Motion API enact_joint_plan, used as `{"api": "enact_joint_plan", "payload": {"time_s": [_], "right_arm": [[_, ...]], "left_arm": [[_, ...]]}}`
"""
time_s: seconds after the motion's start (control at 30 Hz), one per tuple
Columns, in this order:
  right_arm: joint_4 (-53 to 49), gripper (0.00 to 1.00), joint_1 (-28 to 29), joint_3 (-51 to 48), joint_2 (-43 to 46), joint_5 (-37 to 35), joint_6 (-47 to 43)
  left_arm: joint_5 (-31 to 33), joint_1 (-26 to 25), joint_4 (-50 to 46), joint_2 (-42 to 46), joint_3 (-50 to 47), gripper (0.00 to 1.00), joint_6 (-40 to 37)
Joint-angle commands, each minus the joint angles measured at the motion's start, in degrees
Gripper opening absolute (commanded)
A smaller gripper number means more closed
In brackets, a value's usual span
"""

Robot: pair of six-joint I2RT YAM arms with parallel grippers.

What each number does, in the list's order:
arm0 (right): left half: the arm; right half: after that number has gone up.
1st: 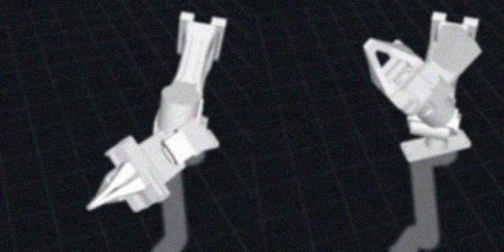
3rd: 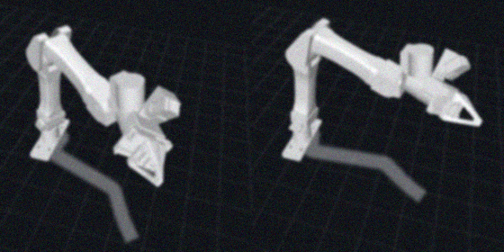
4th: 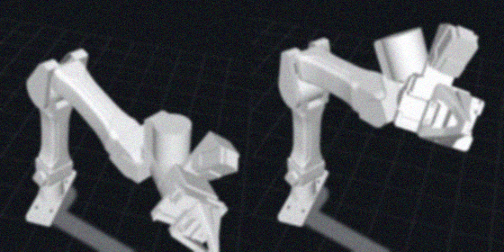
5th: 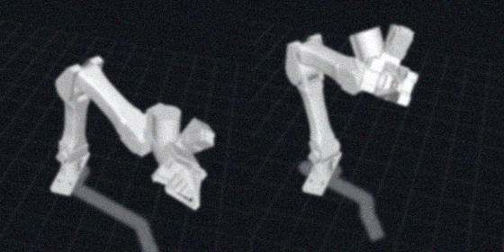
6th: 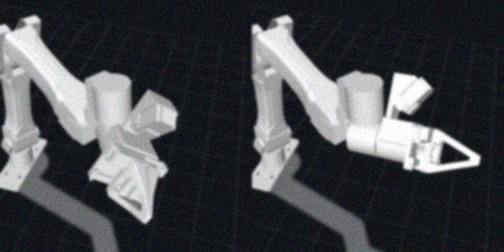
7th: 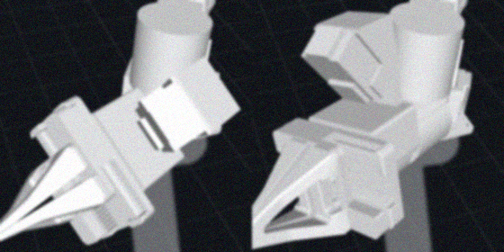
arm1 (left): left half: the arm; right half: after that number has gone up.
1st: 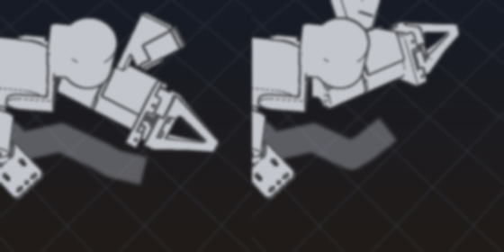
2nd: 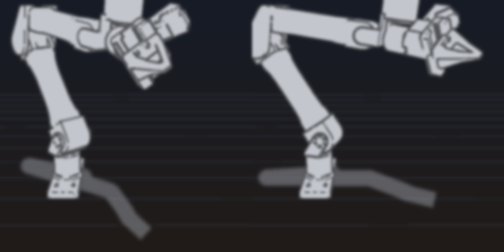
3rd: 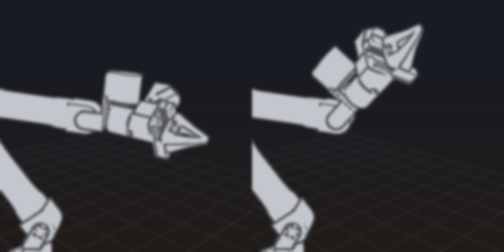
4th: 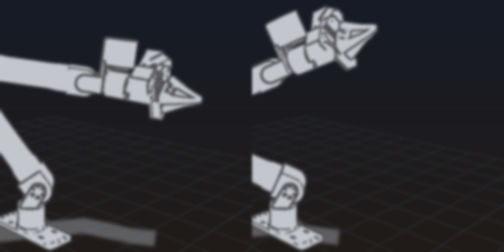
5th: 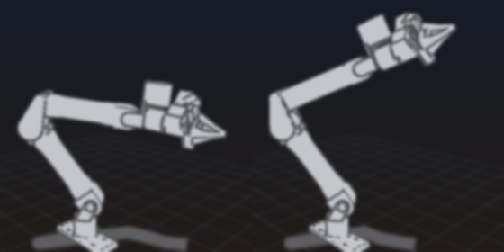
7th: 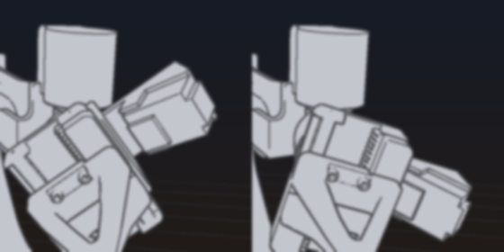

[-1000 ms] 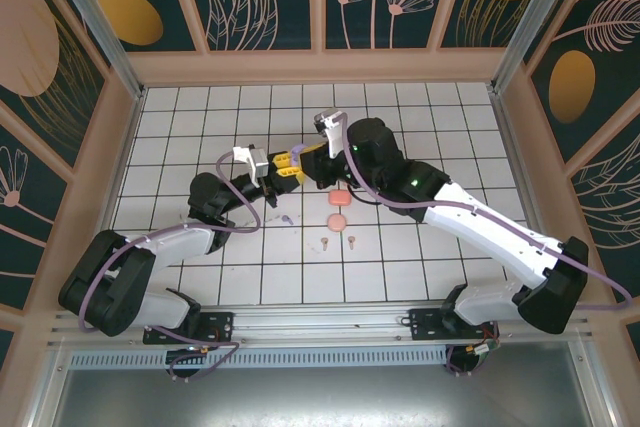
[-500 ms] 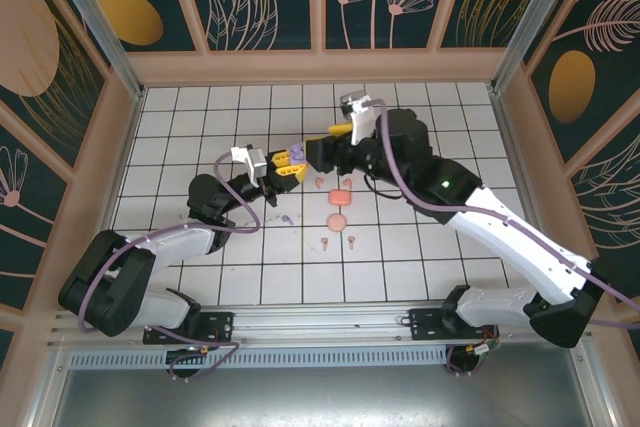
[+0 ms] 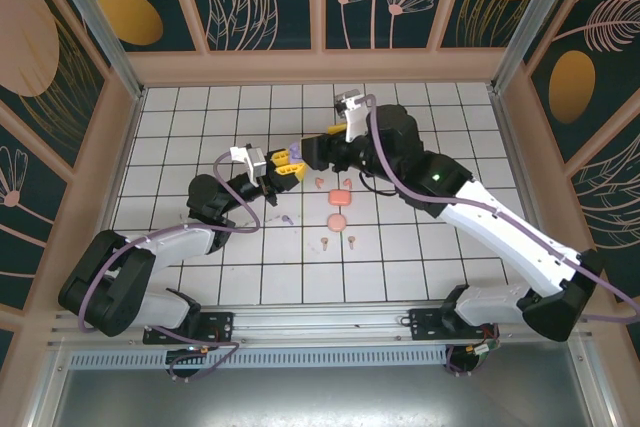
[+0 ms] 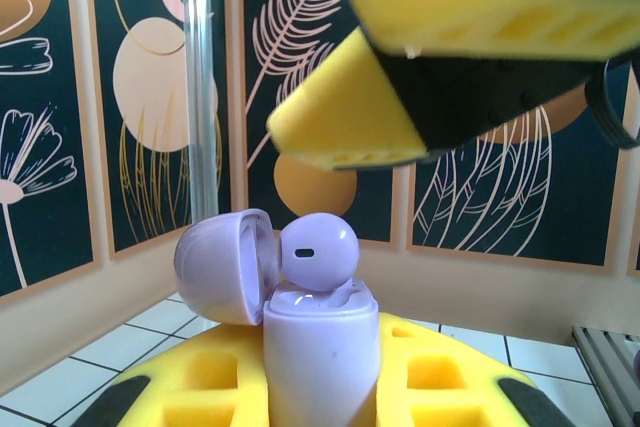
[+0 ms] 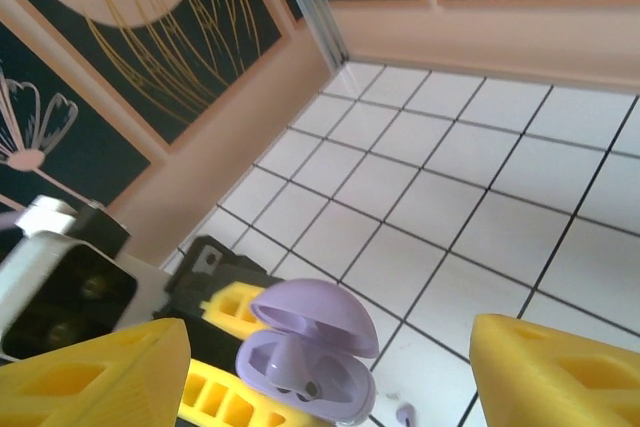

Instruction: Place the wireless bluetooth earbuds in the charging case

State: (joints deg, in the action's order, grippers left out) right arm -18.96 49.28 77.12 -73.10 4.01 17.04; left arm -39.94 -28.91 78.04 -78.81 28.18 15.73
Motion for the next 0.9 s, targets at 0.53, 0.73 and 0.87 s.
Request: {"api": "enact_joint_plan", "payload": {"time_s": [0.53, 0.73, 0.87], "right_arm": [[-2.5, 0.76, 0.1, -0.9, -3.4, 1.2, -1.9], [-2.2, 0.75, -0.6, -1.5, -4.0, 0.6, -1.8], [-1.7, 0.73, -2.2, -2.5, -3.1, 0.0, -0.5]], "left_arm": [[0.0, -0.3, 2.1, 0.2, 0.7, 0.0, -0.7], [-0.1, -0.3, 2.1, 0.2, 0.7, 0.0, -0.5], [0.0, -0.3, 2.3, 0.3, 0.5, 0.0, -0.6]]}}
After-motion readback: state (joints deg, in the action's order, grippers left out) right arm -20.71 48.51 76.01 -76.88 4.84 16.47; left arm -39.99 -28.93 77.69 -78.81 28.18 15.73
